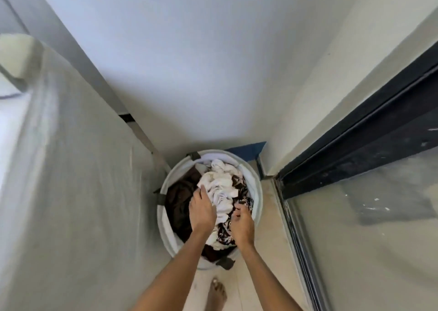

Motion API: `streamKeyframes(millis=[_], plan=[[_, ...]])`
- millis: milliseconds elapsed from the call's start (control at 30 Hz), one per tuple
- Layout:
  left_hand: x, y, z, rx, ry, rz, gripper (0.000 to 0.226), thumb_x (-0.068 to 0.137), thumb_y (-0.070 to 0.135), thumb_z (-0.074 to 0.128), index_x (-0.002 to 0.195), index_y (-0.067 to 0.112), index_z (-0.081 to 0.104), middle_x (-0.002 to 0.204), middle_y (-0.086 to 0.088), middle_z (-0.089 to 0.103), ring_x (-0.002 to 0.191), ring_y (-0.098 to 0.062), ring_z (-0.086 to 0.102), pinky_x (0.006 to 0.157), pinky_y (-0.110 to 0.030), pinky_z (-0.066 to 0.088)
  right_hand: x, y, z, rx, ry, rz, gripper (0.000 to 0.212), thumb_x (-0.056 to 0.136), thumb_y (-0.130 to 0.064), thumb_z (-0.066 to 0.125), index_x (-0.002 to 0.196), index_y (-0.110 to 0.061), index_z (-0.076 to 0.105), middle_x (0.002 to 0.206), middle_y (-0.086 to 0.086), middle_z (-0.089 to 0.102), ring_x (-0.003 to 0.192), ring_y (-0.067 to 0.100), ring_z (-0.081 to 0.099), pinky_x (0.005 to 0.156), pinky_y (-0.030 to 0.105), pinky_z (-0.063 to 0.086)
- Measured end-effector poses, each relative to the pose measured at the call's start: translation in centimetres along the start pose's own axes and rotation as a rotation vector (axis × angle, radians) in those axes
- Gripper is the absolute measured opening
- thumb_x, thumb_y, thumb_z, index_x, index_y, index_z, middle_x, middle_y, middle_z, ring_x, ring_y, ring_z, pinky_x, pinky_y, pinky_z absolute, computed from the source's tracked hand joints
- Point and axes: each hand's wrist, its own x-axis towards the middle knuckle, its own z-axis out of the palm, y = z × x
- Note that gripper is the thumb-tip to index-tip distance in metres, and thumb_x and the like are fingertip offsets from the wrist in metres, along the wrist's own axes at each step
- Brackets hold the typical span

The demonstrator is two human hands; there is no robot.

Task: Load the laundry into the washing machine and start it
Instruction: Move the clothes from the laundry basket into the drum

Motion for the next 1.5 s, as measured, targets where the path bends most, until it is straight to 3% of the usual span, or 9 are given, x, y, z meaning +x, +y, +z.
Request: streamKeyframes(millis=[133, 233, 433, 533, 800, 1067, 1200, 1400, 1500], plan=[[5.8, -0.4, 2.8, 0.434, -0.031, 0.239, 0.065, 0.099, 0.04, 0.037, 0.151, 0.016, 0.007, 0.158, -0.017, 0.004, 0.146, -0.035, 0.004, 0.117, -0.052, 0.004, 4.1, 1.6, 1.5, 0.055, -0.058, -0.033, 0.029, 0.093, -0.005, 0.047, 0.118, -0.015, 0.056, 0.115, 0.004, 0.06, 0.099, 0.021, 0.058, 0.082, 0.034, 0.048], [7.2, 0.1, 3.5, 0.613, -0.083, 0.479, 0.04, 0.1, 0.029, 0.037, 0.138, 0.016, 0.04, 0.156, -0.017, 0.016, 0.144, -0.037, 0.01, 0.116, -0.055, 0.001, 5.3, 1.4, 1.0, 0.099, -0.048, -0.044, 0.03, 0.094, -0.005, 0.048, 0.121, -0.014, 0.055, 0.116, 0.003, 0.058, 0.101, 0.019, 0.059, 0.082, 0.028, 0.046], [4.3, 0.7, 1.2, -0.066, 0.108, 0.288, 0.019, 0.097, 0.019, 0.041, 0.098, 0.009, 0.057, 0.1, -0.012, 0.066, 0.098, -0.032, 0.057, 0.084, -0.038, 0.04, 3.9, -0.9, -2.4, 0.115, -0.042, -0.087, 0.033, 0.093, -0.004, 0.048, 0.123, -0.017, 0.054, 0.124, 0.004, 0.055, 0.106, 0.018, 0.057, 0.081, 0.024, 0.042], [2.9, 0.5, -1.3, -0.397, 0.145, 0.127, 0.018, 0.099, 0.018, 0.039, 0.09, 0.005, 0.048, 0.079, -0.015, 0.061, 0.074, -0.033, 0.057, 0.061, -0.039, 0.04, 3.2, -3.0, -4.1, 0.035, -0.069, -0.15, 0.033, 0.094, -0.008, 0.047, 0.125, -0.018, 0.053, 0.128, 0.003, 0.052, 0.107, 0.02, 0.057, 0.081, 0.025, 0.043], [-0.2, 4.9, -13.3, -1.149, 0.399, 0.097, 0.032, 0.101, 0.012, 0.037, 0.07, 0.017, 0.038, 0.065, 0.005, 0.038, 0.059, -0.006, 0.036, 0.062, -0.027, 0.033, 0.9, -7.5, -4.9, 0.026, -0.126, -0.193, 0.057, 0.084, -0.032, 0.061, 0.136, -0.019, 0.042, 0.134, 0.006, 0.047, 0.123, 0.026, 0.048, 0.1, 0.044, 0.045], [-1.5, 3.2, -22.0, -1.331, -0.276, 0.321, 0.037, 0.098, 0.004, 0.039, 0.062, 0.013, 0.041, 0.047, 0.01, 0.046, 0.043, -0.003, 0.041, 0.046, -0.017, 0.034, -3.6, -12.2, -7.0, 0.991, -0.271, -0.05, 0.036, 0.096, -0.041, 0.043, 0.123, -0.022, 0.054, 0.128, 0.004, 0.058, 0.119, 0.024, 0.051, 0.094, 0.038, 0.042], [-1.6, 2.4, -23.4, -1.386, -0.072, 0.189, 0.036, 0.098, 0.007, 0.043, 0.063, 0.014, 0.043, 0.06, -0.001, 0.042, 0.054, -0.008, 0.04, 0.056, -0.024, 0.034, -4.9, -16.1, -9.0, 1.242, -0.322, -0.052, 0.071, 0.076, -0.072, 0.047, 0.119, -0.016, 0.056, 0.108, 0.007, 0.065, 0.097, 0.025, 0.059, 0.076, 0.036, 0.046], [-3.8, 2.7, -27.4, -1.205, -0.057, 0.313, 0.032, 0.097, 0.006, 0.044, 0.066, 0.013, 0.042, 0.064, 0.0, 0.038, 0.058, -0.007, 0.037, 0.056, -0.021, 0.031, -8.0, -24.7, -12.8, 1.129, -0.16, -0.01, 0.051, 0.084, -0.061, 0.048, 0.099, -0.014, 0.06, 0.103, 0.013, 0.062, 0.094, 0.025, 0.061, 0.084, 0.039, 0.05], [-6.3, 3.8, -33.0, -1.191, -0.041, 0.355, 0.029, 0.094, 0.011, 0.05, 0.066, 0.015, 0.045, 0.059, 0.006, 0.043, 0.057, -0.005, 0.038, 0.055, -0.022, 0.029, -11.0, -30.9, -17.0, 0.915, -0.15, -0.121, 0.018, 0.094, -0.024, 0.046, 0.08, -0.016, 0.055, 0.086, 0.013, 0.054, 0.078, 0.024, 0.056, 0.069, 0.031, 0.05]])
